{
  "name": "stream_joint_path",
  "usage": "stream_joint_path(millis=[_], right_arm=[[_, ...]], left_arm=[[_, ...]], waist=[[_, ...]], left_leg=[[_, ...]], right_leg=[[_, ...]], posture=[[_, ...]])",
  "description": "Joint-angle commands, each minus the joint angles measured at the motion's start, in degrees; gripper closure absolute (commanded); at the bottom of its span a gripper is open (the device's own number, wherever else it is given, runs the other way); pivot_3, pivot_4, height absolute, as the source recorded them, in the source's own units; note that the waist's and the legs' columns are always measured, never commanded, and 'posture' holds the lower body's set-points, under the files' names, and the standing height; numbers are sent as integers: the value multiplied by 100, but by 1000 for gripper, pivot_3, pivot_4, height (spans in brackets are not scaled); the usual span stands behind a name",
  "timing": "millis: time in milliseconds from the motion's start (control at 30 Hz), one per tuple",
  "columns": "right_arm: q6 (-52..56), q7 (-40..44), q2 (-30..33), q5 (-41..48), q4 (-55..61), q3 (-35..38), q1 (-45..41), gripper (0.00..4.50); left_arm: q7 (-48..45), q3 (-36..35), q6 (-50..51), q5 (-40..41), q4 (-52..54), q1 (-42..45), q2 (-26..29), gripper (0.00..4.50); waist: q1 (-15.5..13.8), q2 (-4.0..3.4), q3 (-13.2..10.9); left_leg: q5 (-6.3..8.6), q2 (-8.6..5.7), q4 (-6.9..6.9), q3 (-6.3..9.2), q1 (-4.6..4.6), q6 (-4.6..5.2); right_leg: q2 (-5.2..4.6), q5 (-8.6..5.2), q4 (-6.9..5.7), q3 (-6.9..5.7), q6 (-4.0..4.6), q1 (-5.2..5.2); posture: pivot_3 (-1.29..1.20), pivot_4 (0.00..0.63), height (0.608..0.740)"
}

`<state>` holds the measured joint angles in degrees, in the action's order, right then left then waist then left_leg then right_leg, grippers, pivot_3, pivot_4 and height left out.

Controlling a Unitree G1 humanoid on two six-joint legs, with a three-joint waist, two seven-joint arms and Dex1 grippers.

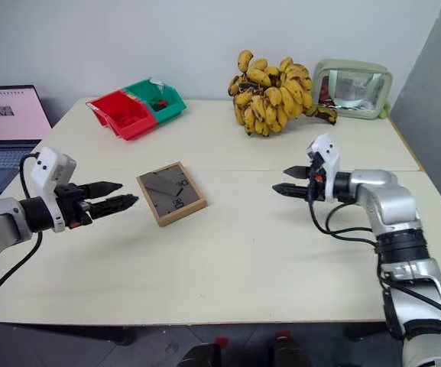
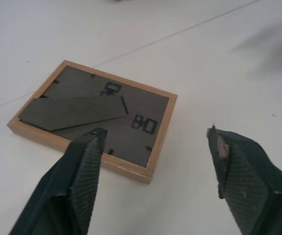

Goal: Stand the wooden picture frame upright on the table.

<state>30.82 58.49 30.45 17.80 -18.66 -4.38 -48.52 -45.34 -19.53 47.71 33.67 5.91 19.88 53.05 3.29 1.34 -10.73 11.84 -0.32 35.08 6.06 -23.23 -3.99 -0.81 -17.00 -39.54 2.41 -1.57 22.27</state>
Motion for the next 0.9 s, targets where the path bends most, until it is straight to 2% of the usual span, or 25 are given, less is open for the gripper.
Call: stream_joint_path(millis=[33, 133, 267, 333, 367, 400, 467, 633, 900], right_arm=[[-813, -809, -621, -513, -853, -96, -537, 2126], [-1360, -1209, -1126, -857, -1641, -230, -849, 2771], [-2274, -2007, -1884, -1401, -3049, -430, -1336, 3581], [-2603, -2322, -2242, -1571, -3706, -449, -1576, 3831], [-2725, -2447, -2404, -1628, -3986, -445, -1679, 3831], [-2865, -2596, -2559, -1695, -4251, -445, -1767, 4117], [-3072, -2774, -2841, -1714, -4649, -353, -1865, 4500], [-3324, -2976, -3323, -1843, -5140, -311, -1931, 4500], [-3358, -2965, -3819, -1967, -5247, -269, -2011, 4500]], left_arm=[[1115, -181, -639, -715, -514, -7, -471, 2045], [1907, -186, -803, -1050, -809, 112, -957, 2604], [2598, 151, -1195, -1521, -1126, 235, -1609, 3334], [2818, 261, -1292, -1665, -1314, 333, -1870, 3743], [2883, 307, -1356, -1725, -1444, 403, -1967, 3743], [2895, 350, -1408, -1742, -1589, 482, -2067, 4081], [2922, 421, -1591, -1834, -1891, 612, -2205, 4469], [2768, 542, -1635, -1903, -2120, 674, -2246, 4469], [2303, 996, -1450, -1998, -2550, 1005, -2313, 4469]], waist=[[-1, 0, 0], [3, 1, 1], [-5, 3, 3], [-4, 3, 3], [-8, 5, 4], [-8, 5, 4], [-8, 6, 4], [0, 6, 5], [4, 6, 5]], left_leg=[[0, -1, 0, -1, 4, 0], [0, -1, -1, -16, 18, 0], [0, -2, 0, -9, 14, -1], [-1, -4, 0, -9, 14, -2], [-1, -5, 0, -10, 14, -2], [-1, -5, 1, -7, 11, -2], [-1, -7, 1, -6, 12, -2], [-1, -7, 0, -8, 13, -3], [-3, -10, 1, -6, 21, -5]], right_leg=[[0, 0, 0, 0, 0, -3], [-2, 1, -9, 11, 1, -5], [-11, 1, -11, 6, 1, -2], [-15, 2, -13, 5, 1, -2], [-16, 2, -15, 6, 1, -2], [-16, 2, -14, 2, 1, -1], [-16, 2, -15, 1, 1, 0], [-16, 2, -21, 3, 1, 1], [-10, 1, -40, 2, 1, 2]], posture=[[0, 150, 740], [0, 150, 740], [0, 150, 740], [0, 150, 740], [0, 150, 740], [0, 150, 740], [0, 150, 740], [0, 150, 740], [0, 150, 740]])
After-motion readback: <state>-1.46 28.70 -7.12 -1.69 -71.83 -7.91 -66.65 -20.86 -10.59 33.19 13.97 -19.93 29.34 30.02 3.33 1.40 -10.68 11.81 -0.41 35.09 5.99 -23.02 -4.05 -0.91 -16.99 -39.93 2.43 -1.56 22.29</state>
